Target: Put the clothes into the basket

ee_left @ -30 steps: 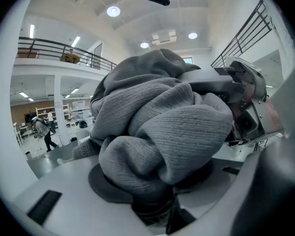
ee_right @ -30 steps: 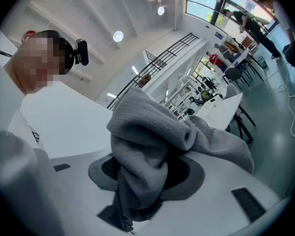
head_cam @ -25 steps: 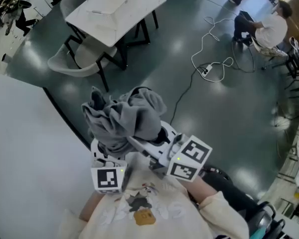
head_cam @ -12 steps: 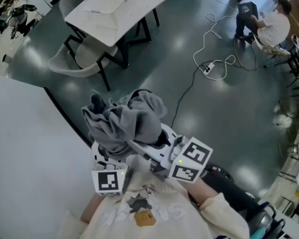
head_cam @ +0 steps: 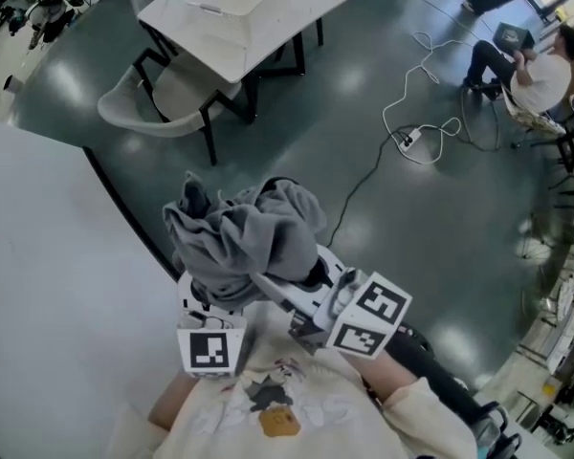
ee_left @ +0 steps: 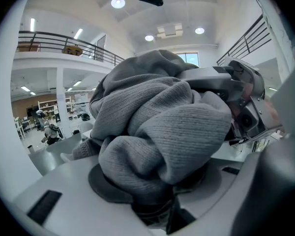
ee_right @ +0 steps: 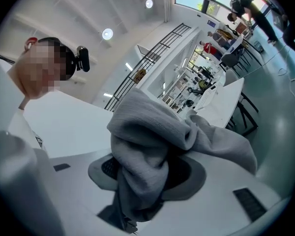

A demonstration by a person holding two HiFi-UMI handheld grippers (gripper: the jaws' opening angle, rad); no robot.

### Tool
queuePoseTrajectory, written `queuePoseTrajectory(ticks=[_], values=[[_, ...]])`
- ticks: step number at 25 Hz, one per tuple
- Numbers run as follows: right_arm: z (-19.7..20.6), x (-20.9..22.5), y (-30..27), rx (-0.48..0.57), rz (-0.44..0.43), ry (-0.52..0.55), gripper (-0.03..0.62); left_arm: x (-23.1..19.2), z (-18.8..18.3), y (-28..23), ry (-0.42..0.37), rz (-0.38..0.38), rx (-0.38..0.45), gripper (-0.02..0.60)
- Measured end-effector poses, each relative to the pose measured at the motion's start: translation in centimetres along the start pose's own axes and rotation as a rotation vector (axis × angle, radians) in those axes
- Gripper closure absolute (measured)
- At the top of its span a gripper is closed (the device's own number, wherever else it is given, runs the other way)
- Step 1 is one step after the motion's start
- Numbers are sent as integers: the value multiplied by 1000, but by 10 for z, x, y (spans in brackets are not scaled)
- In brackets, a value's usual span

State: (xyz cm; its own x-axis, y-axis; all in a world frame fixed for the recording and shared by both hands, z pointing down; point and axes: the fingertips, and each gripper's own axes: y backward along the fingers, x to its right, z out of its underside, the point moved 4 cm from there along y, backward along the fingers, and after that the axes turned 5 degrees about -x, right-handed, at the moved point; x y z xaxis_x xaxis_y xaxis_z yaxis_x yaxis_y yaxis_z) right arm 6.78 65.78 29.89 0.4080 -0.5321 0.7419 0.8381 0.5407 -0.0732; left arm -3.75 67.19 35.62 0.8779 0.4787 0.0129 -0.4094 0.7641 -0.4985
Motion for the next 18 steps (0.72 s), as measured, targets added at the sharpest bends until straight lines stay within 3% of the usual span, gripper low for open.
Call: queuePoseTrajectory(ticks=[12, 18], values=[[-40, 6, -87, -33, 22, 49, 407, -84, -29, -32, 13, 20, 71, 403], [-59, 19, -117, -7, 40, 13, 407, -115, -43, -51, 1, 33, 96, 403]])
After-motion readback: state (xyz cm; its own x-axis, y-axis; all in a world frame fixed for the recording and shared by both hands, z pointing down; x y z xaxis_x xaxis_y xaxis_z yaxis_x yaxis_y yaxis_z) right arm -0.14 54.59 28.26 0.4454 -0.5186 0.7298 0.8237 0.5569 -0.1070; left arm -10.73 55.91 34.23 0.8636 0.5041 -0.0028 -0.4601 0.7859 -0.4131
